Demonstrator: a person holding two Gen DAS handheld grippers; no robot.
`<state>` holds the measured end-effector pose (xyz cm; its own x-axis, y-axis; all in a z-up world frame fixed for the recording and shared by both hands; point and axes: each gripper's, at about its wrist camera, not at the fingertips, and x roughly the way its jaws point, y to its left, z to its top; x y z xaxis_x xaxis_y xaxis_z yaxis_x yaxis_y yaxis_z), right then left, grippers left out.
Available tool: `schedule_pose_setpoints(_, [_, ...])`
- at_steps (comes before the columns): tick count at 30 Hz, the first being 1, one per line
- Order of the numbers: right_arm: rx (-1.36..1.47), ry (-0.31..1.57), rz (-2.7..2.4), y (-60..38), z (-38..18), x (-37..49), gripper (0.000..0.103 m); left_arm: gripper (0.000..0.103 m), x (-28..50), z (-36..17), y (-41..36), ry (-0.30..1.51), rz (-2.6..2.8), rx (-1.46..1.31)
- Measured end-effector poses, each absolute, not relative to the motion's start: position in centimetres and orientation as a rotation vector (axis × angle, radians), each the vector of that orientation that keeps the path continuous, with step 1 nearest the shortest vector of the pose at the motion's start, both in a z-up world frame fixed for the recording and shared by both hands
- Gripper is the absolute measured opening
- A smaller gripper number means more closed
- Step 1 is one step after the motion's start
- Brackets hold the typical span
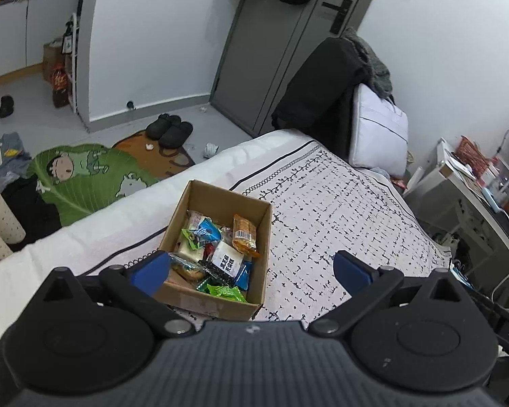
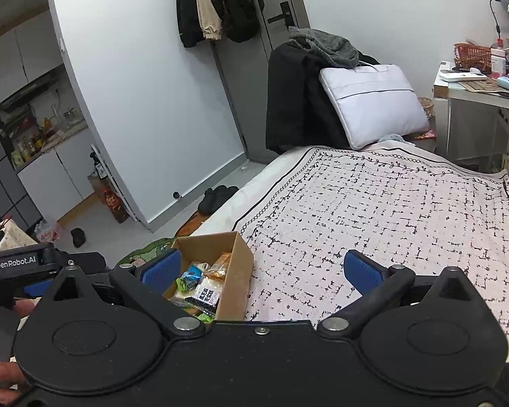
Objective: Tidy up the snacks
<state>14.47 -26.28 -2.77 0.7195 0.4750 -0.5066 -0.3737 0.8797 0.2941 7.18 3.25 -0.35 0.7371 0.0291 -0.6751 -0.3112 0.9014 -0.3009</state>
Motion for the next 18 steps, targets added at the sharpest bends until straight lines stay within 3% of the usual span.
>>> schedule_pose_setpoints(18, [0.131, 0.609, 0.497, -26.7, -2.2, 10.3, 0.103, 0.103, 2.7, 0.6, 3.2, 0.714, 0.15, -0.353])
